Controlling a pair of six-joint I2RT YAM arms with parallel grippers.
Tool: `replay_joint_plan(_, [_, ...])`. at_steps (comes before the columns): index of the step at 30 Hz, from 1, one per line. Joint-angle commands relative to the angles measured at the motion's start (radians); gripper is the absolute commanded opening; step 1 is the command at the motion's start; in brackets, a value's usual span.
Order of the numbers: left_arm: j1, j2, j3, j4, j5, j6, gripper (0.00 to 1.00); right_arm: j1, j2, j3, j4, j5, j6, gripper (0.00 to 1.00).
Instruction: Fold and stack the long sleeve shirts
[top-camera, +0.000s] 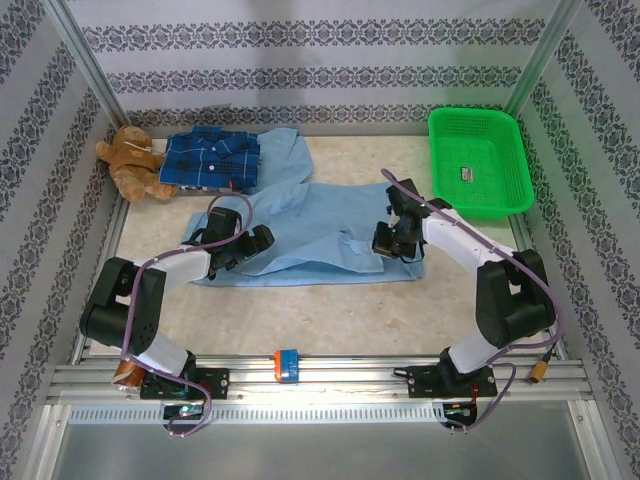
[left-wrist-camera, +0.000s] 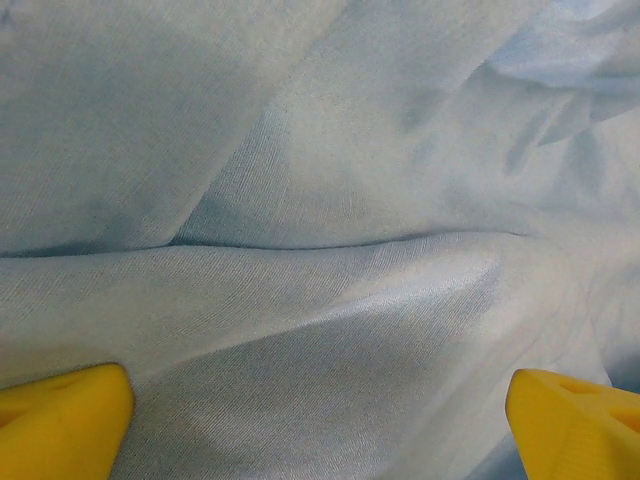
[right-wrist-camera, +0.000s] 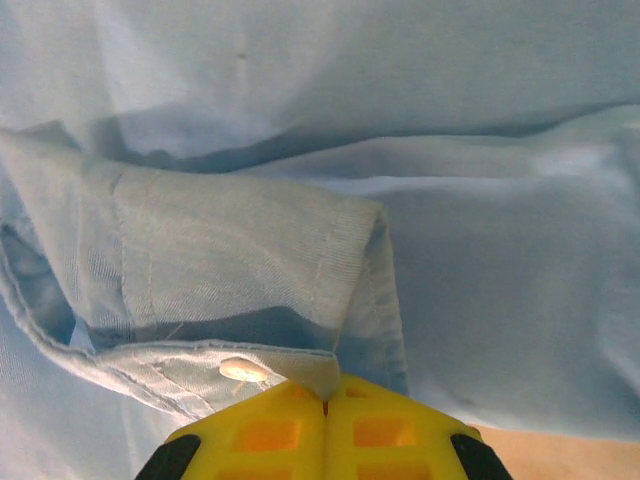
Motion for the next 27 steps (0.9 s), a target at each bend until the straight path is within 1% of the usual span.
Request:
replay_joint_plan(1, [0.019,0.016,-0.033,-0.081,-0.07,0.015,0.97,-0.022,-0.036,-0.02,-0.084,-0.018,-0.086,0.0])
replay_joint_plan(6, [0.024,0.015,-0.033,-0.092,-0.085,0.007,0.98,-0.051,-0.028,-0.022,-0.118,-0.005,-0.135,0.0])
replay_joint_plan(12, [0.026,0.009,-0.026,-0.116,-0.118,0.002,0.98,-0.076,0.013,0.019,-0.164,0.032,-0.196,0.0])
replay_joint_plan(15, [0.025,-0.008,-0.032,-0.13,-0.15,-0.016,0.98,-0.087,0.026,0.033,-0.184,0.05,-0.218,0.0])
replay_joint_plan(19, [0.026,-0.023,-0.044,-0.106,-0.156,-0.049,0.99,-0.097,0.056,0.033,-0.176,0.061,-0.238,0.0])
replay_joint_plan(22, [0.027,-0.043,-0.05,-0.068,-0.125,-0.087,0.99,-0.092,0.081,0.033,-0.157,0.035,-0.235,0.0])
replay_joint_plan(25, [0.027,-0.08,-0.028,-0.034,-0.046,-0.138,0.99,-0.072,0.085,0.034,-0.144,0.016,-0.225,0.0])
replay_joint_plan(27, [0.027,-0.126,0.012,-0.053,-0.004,-0.167,0.99,-0.056,0.078,0.036,-0.147,0.013,-0.221,0.0])
